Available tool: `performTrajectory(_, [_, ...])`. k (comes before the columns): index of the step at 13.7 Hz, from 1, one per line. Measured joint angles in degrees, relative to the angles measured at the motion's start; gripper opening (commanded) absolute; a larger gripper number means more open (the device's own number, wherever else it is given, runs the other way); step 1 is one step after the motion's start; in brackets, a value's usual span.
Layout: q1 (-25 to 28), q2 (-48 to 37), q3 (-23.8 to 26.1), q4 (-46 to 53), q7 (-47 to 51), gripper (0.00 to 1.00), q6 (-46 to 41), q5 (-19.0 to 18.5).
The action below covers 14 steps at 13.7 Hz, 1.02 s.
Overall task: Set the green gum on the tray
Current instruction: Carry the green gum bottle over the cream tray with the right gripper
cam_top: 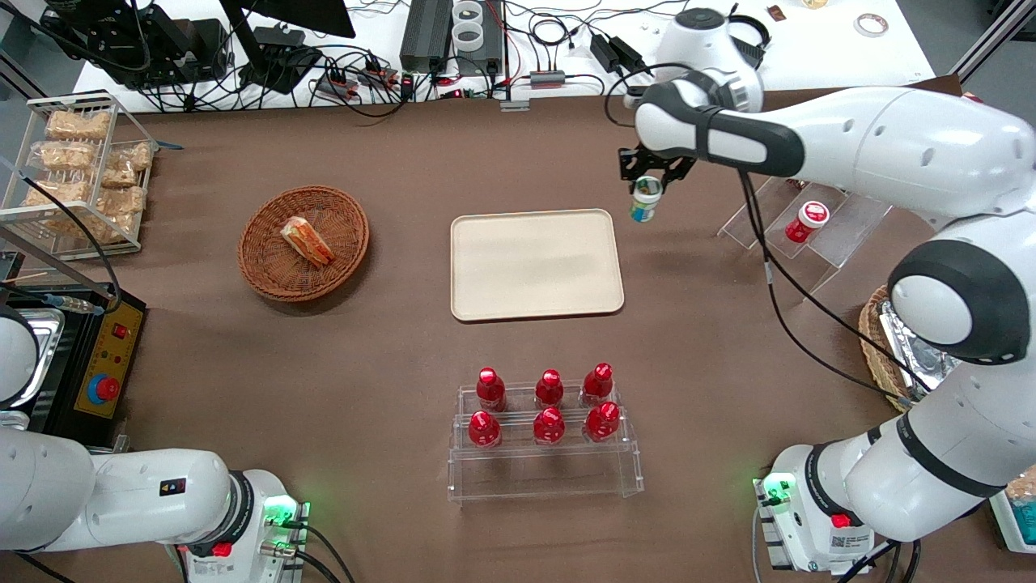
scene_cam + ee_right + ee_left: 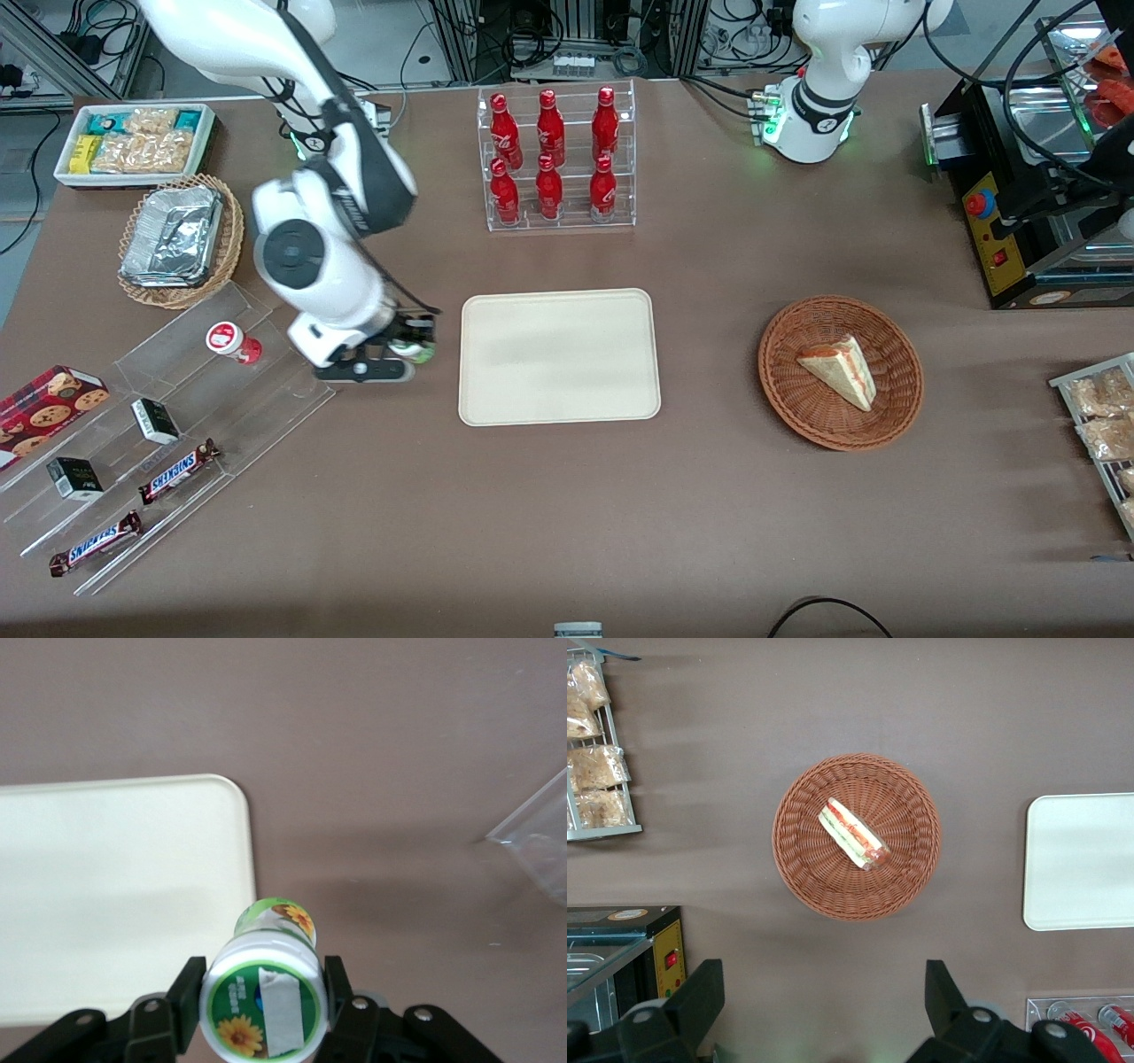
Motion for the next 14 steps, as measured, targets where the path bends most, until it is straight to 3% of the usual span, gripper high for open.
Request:
performTrajectory(7, [7.6, 13.4, 0.0, 11.4, 17.8, 0.00, 4.8, 0.0])
performTrajectory(14, [12.9, 20.9, 0.0, 18.3, 25.1, 0.00, 7.2, 0.0])
